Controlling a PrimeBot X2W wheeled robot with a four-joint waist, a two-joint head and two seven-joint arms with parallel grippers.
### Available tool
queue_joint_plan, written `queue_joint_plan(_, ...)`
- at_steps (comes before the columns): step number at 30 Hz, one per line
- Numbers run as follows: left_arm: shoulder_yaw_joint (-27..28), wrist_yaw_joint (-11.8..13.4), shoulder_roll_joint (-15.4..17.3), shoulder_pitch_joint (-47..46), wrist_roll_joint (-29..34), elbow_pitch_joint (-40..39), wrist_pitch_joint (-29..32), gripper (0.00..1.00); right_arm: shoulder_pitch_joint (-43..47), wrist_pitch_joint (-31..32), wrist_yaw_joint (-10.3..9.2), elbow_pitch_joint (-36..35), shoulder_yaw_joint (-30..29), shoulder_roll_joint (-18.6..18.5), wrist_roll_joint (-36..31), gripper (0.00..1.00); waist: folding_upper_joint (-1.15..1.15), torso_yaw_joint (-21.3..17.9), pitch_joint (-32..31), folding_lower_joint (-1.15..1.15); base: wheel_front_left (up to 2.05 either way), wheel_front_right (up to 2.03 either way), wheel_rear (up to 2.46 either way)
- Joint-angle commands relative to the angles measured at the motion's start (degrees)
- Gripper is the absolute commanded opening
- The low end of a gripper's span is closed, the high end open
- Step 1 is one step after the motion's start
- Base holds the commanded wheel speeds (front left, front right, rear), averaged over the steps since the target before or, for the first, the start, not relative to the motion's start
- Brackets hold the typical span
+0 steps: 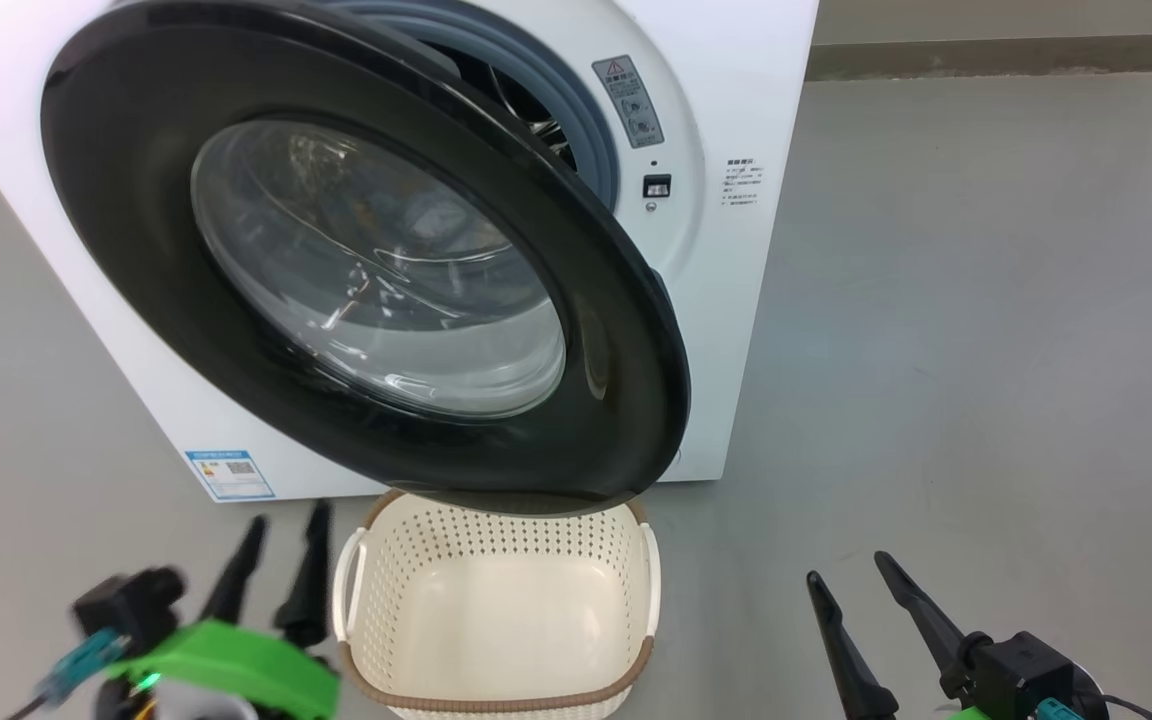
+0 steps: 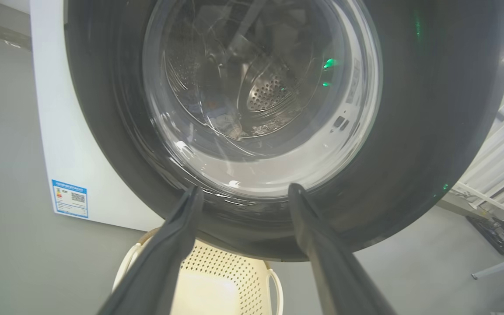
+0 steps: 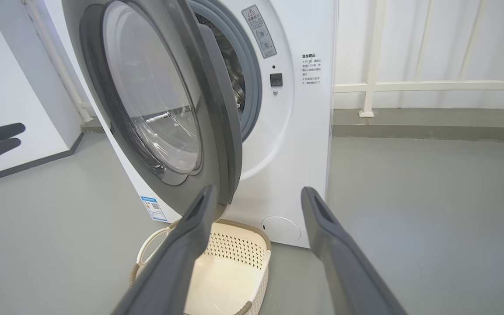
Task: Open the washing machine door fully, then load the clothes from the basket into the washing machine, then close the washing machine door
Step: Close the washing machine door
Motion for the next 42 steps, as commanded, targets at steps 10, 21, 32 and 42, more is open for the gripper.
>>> queue_joint_plan(10, 18.72, 2.12, -4.72, 12.89, 14.86, -10.41, -0.77, 1.00, 0.42, -0.28, 0.52, -1.95, 0.04, -0.69, 0.09, 1.00, 0.00, 0.76, -0.78, 0.00, 0.00, 0.00, 0.00)
queue_joint_plan(21, 22.50, -1.66, -8.87, 18.07, 26.07, -12.00, -0.78, 1.00, 0.96, -0.28, 0.52, -3.00, -2.15, -0.78, -0.42, 1.00, 0.00, 2.22, -1.16, 0.00, 0.00, 0.00, 0.00)
queue_joint_plan(32, 23.45, -2.85, -9.94, 21.01, 30.22, -11.57, -0.78, 1.00, 1.47, -0.28, 0.52, -3.21, -3.98, -0.18, -0.67, 1.00, 0.00, 1.89, -2.41, 0.00, 0.00, 0.00, 0.00)
queue_joint_plan(42, 24.16, -2.76, -10.07, 21.09, 29.73, -11.59, -0.78, 1.00, 1.69, -0.28, 0.52, -3.35, -4.58, 0.09, -0.87, 1.00, 0.00, 1.78, -2.41, 0.00, 0.00, 0.00, 0.00)
